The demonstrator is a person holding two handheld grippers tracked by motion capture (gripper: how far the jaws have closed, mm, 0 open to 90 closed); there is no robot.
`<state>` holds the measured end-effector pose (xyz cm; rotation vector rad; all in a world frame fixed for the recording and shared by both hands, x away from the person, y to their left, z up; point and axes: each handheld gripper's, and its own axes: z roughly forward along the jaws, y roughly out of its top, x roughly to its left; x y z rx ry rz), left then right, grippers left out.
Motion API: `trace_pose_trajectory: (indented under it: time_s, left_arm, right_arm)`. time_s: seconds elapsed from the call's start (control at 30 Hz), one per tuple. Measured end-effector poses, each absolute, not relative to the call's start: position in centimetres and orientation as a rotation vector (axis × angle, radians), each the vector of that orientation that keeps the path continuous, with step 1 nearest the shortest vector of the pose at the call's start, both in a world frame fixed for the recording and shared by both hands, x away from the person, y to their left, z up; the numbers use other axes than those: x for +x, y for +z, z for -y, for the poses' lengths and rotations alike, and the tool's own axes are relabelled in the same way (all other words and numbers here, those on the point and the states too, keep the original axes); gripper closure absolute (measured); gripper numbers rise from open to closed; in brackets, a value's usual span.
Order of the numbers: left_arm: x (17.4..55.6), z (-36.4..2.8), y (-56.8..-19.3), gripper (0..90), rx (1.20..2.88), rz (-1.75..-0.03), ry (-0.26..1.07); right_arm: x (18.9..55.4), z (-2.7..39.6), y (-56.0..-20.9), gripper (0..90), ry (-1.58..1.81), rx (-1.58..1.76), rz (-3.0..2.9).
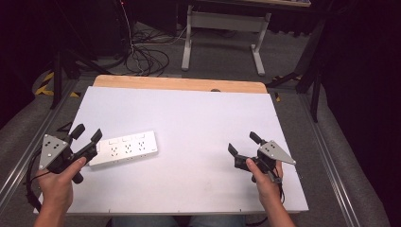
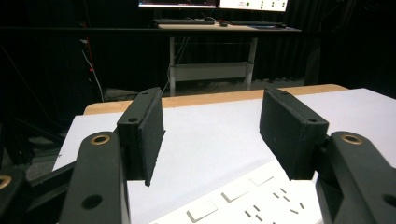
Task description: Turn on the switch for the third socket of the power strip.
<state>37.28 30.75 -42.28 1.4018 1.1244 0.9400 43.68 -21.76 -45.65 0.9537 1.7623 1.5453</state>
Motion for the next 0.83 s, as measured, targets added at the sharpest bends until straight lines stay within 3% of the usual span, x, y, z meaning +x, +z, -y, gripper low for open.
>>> trace_pose_trajectory:
  time_s: [0.17, 0.43, 0.83]
  left_arm:
    - [37.43, -30.75, -42.35, 32.4, 1.393, -1.145, 0.927]
    - [37.47, -30.71, -42.47, 11.9, 1.424, -1.107, 0.881]
    - [37.50, -30.61, -42.61, 3.8, 1.423, -1.105, 0.885]
  right_arm:
    - [43.67, 21.79, -45.63, 6.5, 1.546, 0.954, -1.761]
    - [43.67, 21.79, -45.62, 6.5, 1.548, 0.957, -1.760]
    - [43.65, 21.77, -45.61, 6.4, 1.550, 0.954, -1.760]
